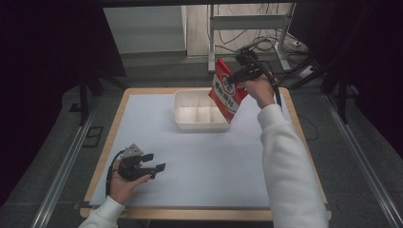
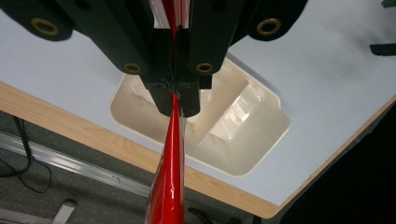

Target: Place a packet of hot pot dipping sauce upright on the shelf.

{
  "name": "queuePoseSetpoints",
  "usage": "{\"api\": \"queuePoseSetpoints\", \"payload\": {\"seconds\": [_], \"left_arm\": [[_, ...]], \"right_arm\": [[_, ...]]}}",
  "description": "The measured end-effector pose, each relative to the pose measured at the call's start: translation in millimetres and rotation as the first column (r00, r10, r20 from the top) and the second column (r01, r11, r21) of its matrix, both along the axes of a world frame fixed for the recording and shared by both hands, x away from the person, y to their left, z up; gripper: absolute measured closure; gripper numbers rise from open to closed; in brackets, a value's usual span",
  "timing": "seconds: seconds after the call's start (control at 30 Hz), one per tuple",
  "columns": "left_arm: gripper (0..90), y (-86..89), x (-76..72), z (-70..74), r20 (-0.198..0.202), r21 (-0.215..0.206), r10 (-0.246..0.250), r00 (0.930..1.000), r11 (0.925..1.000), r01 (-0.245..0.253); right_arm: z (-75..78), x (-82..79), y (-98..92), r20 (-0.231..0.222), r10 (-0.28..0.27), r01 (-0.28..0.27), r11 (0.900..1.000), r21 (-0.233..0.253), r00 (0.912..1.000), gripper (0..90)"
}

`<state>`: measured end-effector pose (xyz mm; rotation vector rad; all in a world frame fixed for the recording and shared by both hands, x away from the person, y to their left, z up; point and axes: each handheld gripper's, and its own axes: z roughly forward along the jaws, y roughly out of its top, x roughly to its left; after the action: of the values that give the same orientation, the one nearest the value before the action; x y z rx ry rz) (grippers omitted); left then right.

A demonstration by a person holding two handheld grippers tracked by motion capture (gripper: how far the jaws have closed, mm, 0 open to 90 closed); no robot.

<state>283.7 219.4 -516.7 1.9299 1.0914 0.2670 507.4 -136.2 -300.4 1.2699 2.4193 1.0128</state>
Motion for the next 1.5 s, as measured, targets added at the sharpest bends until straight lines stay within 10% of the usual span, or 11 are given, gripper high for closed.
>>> {"api": "queuePoseSetpoints", "payload": {"seconds": [1.5], "left_arm": [[29.5,0.5,-0.3,0.6,0.003,-0.002,-0.001,1.0000,1.0000,0.001]], "right_arm": [[-19.3,7.7,-0.7,0.005,-0.098,0.098,0.994,-0.044,0.9952,87.4]]}}
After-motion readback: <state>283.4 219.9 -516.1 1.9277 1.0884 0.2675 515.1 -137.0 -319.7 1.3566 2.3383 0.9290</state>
